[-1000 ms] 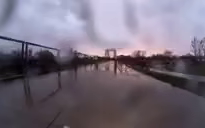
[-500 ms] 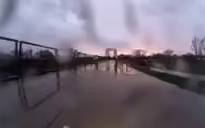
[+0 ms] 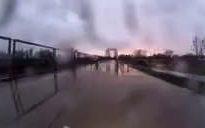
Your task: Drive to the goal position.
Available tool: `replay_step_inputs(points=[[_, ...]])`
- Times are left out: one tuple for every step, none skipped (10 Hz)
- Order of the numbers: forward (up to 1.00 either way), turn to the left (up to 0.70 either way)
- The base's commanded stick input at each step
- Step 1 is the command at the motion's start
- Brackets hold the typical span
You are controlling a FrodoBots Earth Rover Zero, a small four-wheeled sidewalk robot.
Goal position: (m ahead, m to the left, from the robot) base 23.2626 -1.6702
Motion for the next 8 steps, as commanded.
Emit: replay_step_inputs(points=[[0.7,0.0],[0.7,0.0],[0.7,0.0],[0.7,0.0],[0.7,0.0],[0.7,0.0],[0.7,0.0],[0.7,0.0]])
